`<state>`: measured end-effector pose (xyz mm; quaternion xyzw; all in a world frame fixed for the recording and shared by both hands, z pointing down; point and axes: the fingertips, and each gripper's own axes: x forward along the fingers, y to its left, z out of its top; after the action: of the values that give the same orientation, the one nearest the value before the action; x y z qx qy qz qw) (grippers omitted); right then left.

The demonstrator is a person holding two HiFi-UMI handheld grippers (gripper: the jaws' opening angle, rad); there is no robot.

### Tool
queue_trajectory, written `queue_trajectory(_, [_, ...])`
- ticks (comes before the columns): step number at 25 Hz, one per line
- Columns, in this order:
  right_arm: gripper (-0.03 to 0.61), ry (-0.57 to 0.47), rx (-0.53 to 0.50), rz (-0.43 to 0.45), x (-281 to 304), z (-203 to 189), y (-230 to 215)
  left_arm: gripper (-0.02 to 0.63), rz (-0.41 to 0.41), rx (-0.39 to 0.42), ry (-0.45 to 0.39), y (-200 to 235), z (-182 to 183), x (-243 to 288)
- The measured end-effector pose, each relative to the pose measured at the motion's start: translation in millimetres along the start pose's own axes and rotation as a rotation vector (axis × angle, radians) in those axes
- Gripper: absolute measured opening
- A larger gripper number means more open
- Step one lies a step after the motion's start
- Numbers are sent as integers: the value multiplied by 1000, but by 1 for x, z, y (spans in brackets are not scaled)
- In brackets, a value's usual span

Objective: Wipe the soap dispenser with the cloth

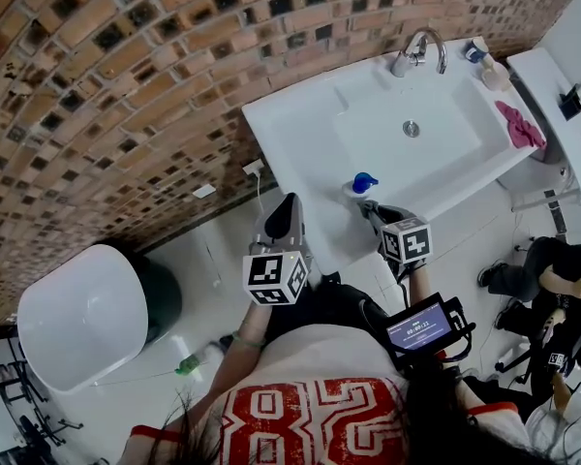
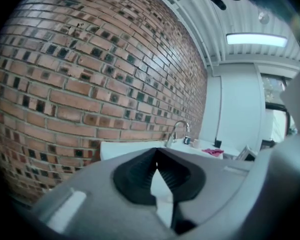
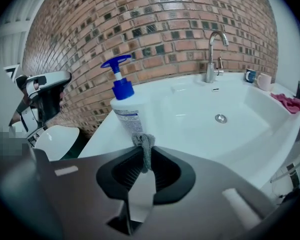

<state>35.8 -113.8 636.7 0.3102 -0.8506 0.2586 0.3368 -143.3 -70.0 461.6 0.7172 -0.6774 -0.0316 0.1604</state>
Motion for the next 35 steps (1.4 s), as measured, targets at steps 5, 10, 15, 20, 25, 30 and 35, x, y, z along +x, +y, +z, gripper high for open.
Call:
queue_trajectory(5, [51,-17,42,-40,-8,3,-14,3,-14,1,5,-3,-2,2])
queue_trajectory(10, [51,-36,94,-53,-20,7,-16,3,-19,1,3,-4,-1,2])
queue_trajectory(15, [51,-137,243,-40,-48,36,-22,3,-16,-3,3,0,-1,-1])
queue_trajectory(20, [51,-193,258,-59,-71,63,-23,3,-42,5,-5,-4,2,-6])
queue_trajectory(25, [51,-201,247,-54,-75,75,-20,3,-52,33,-11,-10,2,-13])
queue_trajectory(30, [51,-195,233,-17,-75,78,-30,3,-4,47,-20,-18,0,-15])
queue_trajectory(35, [51,-169,211,121,-58,87,-38,3,131,51,-69,-24,8,-6])
